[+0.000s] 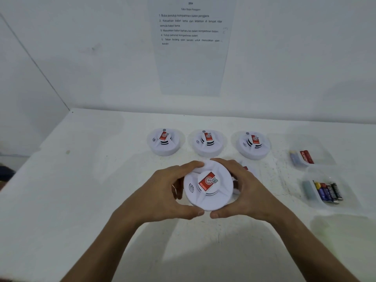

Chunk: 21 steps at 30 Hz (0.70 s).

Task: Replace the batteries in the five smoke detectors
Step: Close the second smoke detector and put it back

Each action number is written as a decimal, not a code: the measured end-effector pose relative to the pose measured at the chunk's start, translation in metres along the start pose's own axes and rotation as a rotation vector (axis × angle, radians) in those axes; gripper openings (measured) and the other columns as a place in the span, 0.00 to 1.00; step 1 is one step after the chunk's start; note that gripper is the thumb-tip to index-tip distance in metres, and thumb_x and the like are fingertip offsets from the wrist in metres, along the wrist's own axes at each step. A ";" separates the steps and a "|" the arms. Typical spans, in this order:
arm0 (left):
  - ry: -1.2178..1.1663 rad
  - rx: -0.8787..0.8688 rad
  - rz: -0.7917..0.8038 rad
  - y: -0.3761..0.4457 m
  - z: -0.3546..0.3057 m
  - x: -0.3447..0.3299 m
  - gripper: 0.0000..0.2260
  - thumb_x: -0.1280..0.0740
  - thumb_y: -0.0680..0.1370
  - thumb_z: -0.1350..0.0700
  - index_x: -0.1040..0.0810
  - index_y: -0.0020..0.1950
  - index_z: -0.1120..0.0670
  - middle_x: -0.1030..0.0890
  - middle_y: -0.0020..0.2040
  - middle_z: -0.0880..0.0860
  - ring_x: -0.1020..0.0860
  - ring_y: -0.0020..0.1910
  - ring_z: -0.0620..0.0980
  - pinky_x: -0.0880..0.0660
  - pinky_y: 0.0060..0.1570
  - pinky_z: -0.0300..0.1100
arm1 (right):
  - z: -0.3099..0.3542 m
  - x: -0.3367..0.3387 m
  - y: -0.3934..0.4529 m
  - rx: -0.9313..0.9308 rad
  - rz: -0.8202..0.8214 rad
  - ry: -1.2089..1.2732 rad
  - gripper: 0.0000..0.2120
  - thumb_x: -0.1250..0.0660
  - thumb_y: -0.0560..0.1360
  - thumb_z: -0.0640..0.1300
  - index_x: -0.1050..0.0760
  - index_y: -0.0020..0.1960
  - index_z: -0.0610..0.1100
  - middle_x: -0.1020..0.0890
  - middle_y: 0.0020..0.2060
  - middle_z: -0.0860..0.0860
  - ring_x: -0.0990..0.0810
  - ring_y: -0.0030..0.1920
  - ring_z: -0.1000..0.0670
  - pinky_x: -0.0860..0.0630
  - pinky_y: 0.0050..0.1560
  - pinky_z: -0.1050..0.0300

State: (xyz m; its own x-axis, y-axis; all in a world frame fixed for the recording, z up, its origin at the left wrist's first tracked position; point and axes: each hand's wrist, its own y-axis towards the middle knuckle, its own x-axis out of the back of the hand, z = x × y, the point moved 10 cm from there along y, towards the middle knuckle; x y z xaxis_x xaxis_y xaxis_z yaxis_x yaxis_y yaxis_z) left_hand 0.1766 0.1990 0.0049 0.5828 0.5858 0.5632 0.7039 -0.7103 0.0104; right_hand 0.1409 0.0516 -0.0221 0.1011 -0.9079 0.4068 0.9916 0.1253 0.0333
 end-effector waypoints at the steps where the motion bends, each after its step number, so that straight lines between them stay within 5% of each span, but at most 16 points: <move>1: -0.009 -0.013 -0.002 0.000 -0.002 0.001 0.36 0.20 0.64 0.48 0.31 0.69 0.37 0.21 0.55 0.42 0.24 0.40 0.50 0.21 0.39 0.44 | 0.001 -0.001 0.000 0.002 -0.002 0.003 0.48 0.14 0.56 0.46 0.33 0.71 0.53 0.23 0.63 0.59 0.24 0.65 0.53 0.20 0.59 0.55; 4: -0.023 -0.031 -0.007 0.002 -0.005 0.002 0.36 0.20 0.63 0.51 0.30 0.67 0.38 0.20 0.53 0.43 0.26 0.38 0.52 0.22 0.37 0.46 | 0.006 -0.002 0.001 0.006 0.009 0.009 0.47 0.16 0.57 0.49 0.33 0.71 0.53 0.22 0.63 0.61 0.23 0.65 0.54 0.21 0.60 0.57; 8: -0.021 -0.029 -0.007 0.003 -0.004 0.002 0.36 0.20 0.63 0.50 0.30 0.68 0.39 0.20 0.52 0.43 0.26 0.38 0.52 0.22 0.37 0.45 | 0.010 -0.002 0.002 0.015 0.026 0.023 0.45 0.16 0.59 0.40 0.32 0.70 0.52 0.21 0.62 0.63 0.24 0.65 0.57 0.24 0.58 0.66; 21: -0.051 -0.026 0.006 0.002 -0.003 0.003 0.36 0.19 0.64 0.53 0.31 0.67 0.38 0.22 0.54 0.35 0.25 0.41 0.42 0.24 0.38 0.33 | 0.007 -0.007 0.002 0.010 0.034 0.046 0.45 0.16 0.60 0.38 0.33 0.72 0.50 0.21 0.62 0.61 0.24 0.65 0.57 0.24 0.59 0.66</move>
State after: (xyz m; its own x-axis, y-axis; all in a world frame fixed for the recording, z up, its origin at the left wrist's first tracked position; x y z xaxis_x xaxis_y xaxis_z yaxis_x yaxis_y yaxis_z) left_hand 0.1781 0.1978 0.0092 0.6070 0.6002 0.5208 0.6902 -0.7230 0.0287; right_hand 0.1416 0.0608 -0.0186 0.1385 -0.9206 0.3651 0.9867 0.1599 0.0289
